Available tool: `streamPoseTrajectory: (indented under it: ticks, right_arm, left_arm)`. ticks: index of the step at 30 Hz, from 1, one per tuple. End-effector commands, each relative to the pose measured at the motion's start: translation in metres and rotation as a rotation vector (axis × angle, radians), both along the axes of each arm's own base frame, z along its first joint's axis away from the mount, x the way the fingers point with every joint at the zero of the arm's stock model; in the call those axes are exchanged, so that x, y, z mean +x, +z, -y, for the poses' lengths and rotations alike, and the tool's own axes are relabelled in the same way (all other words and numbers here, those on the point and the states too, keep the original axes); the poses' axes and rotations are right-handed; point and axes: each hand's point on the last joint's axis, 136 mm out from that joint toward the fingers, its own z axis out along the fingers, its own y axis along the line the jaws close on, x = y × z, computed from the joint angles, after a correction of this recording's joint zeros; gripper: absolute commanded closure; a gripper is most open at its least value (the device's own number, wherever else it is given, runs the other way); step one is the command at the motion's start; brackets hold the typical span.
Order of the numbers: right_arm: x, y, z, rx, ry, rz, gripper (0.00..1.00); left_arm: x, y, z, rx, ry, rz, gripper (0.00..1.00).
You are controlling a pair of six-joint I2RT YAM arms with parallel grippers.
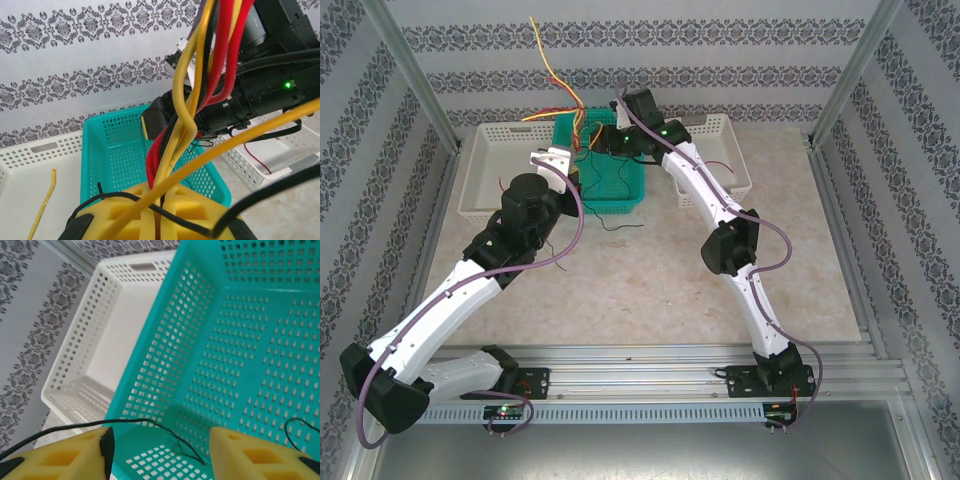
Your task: Untangle the cables
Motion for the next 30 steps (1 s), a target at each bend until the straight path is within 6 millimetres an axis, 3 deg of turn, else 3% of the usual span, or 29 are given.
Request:
streamPoseTrajectory:
  ticks: [1, 6, 9, 17, 25, 30]
  right_arm:
    - [-0.012, 0.006, 0.008, -0.062, -0.002, -0.006, 0.45]
    - [-0.027, 0.008, 0.01, -0.046, 0.032, -0.067, 0.43]
    - [-0.027, 0.009, 0.019, -0.146, 0.01, -0.006, 0.42]
    - [0.003, -0.002, 0.048, -0.397, -0.124, 0.158, 0.42]
    - [0.032, 0.023, 0.061, -0.704, -0.317, 0.462, 0.41]
    - [0.038, 0.041, 0.054, -0.78, -0.371, 0.582, 0.4]
  left_arm:
    - [0.004, 0.008, -0.001, -0.036, 0.005, 0.019, 1.0]
    - [0.005, 0.007, -0.001, -0.036, 0.005, 0.018, 1.0]
    - [0.005, 0.006, 0.0, -0.035, 0.0, 0.013, 1.0]
    - [0.005, 0.006, 0.002, -0.039, -0.006, 0.008, 1.0]
    - [0.005, 0.007, 0.002, -0.039, -0.007, 0.011, 1.0]
    - [0.005, 0.006, 0.003, -0.039, -0.011, 0.008, 1.0]
